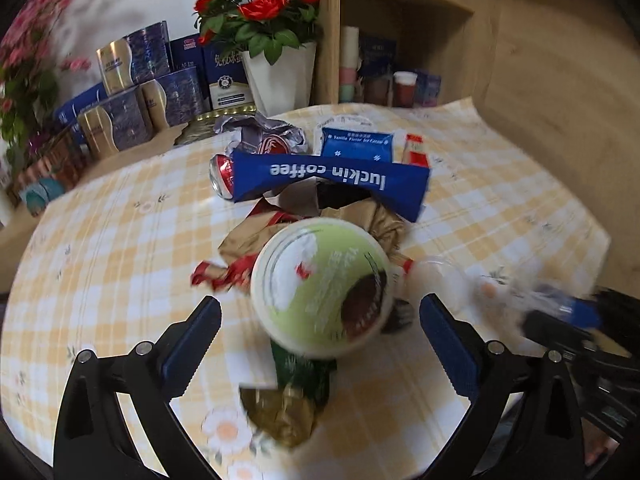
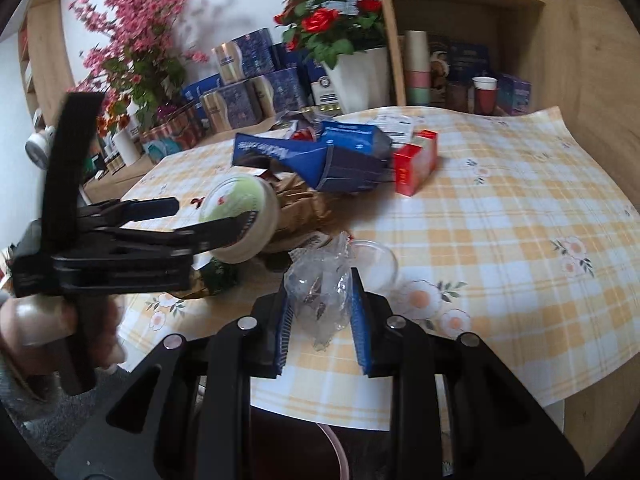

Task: Collect trash
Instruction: 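Grasp the green-lidded yogurt tub with the left tool while the right tool grasps the clear plastic bag, then carry the yogurt tub and plastic bag down over the brown bin with both tools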

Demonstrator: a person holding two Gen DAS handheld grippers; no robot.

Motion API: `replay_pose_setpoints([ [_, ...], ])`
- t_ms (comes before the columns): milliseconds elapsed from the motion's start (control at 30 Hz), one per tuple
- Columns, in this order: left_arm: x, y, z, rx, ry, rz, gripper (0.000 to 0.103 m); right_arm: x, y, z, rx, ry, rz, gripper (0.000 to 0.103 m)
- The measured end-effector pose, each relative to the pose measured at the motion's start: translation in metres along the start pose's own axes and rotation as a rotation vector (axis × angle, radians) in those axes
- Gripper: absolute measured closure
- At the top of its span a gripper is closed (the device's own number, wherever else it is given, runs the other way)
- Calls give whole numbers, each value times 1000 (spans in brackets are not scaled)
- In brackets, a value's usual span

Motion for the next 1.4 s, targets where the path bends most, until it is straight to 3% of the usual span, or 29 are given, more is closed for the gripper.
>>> replay_pose_setpoints([
  [133, 26, 0, 6, -1, 32, 72, 6, -4, -13, -4, 34, -6, -6, 74],
  [267, 37, 7, 6, -43, 52, 84, 6, -7, -20, -8, 59, -12, -2, 74],
  [333, 35, 5, 7, -21, 46, 77, 11, -8, -20, -9, 63, -16, 1, 75],
  [367, 33, 4, 7, -12, 43, 58, 19, -9, -19, -9, 63, -19, 3, 75],
  [700, -55, 9, 1, -41, -57, -65, 19, -29, -4, -13, 65, -49, 44, 75],
  [800, -81, 8, -19, -43, -54, -105, 19, -36, 9, -24, 49, -42, 61, 75],
  [1033, -121, 11, -101, -54, 5, -165, 19, -49, 40, -69, 37, -5, 113, 75],
  [1167, -125, 8, -148, -31, 64, -203, 19, -51, 56, -97, 0, 21, 124, 75],
  [1400, -94, -15, -210, 87, 195, -175, 19, -44, 59, -115, -19, 60, 108, 75],
])
Point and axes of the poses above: each gripper's, at about its wrist camera, not at the fingertips, and x roughly the way its jaws point, y to its left, z to its top, the point moved 3 cm from there along x, roughly the way its jaws point, and after that the axes turned 3 degrees about -x, right-handed, at the moved point
